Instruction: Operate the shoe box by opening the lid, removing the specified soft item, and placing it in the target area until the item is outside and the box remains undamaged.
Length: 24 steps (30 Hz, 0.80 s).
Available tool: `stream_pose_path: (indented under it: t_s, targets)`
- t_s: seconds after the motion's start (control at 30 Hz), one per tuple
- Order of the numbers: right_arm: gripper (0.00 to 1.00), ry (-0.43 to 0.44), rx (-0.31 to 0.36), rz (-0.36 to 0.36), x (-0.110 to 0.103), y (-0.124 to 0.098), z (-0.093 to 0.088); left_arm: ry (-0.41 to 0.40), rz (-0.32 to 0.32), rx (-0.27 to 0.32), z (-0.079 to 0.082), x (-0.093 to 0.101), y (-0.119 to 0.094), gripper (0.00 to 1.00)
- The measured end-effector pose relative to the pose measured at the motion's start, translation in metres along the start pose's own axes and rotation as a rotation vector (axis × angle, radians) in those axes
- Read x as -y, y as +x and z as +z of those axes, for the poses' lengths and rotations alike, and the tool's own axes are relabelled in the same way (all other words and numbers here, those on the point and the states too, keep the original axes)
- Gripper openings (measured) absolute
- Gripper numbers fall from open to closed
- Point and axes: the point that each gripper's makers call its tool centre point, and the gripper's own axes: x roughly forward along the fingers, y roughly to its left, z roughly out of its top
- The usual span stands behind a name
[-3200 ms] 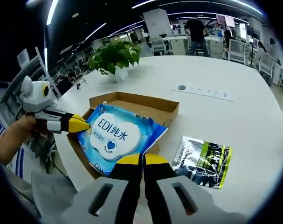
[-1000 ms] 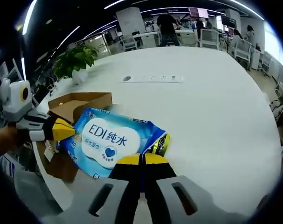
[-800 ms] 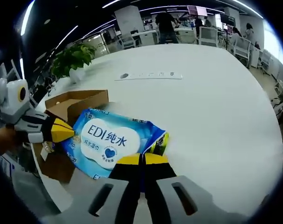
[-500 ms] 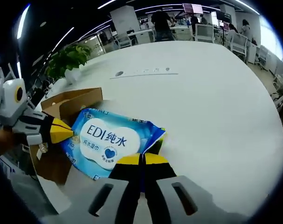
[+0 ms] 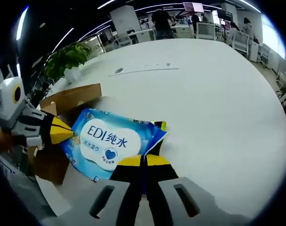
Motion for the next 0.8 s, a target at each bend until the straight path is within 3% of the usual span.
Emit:
stream_pose_path:
  t_s: [0.47, 0.8]
  targets:
    - [0.00, 0.000, 0.029, -0.020, 0.007, 0.009, 0.007, 0.103, 0.024, -0.011, 0.002, -0.002, 0.005, 0.00]
    - [0.02, 0.019, 0.049, -0.035, 0.013, 0.009, 0.006, 0.121, 0.031, -0.014, -0.001, -0.004, -0.003, 0.00]
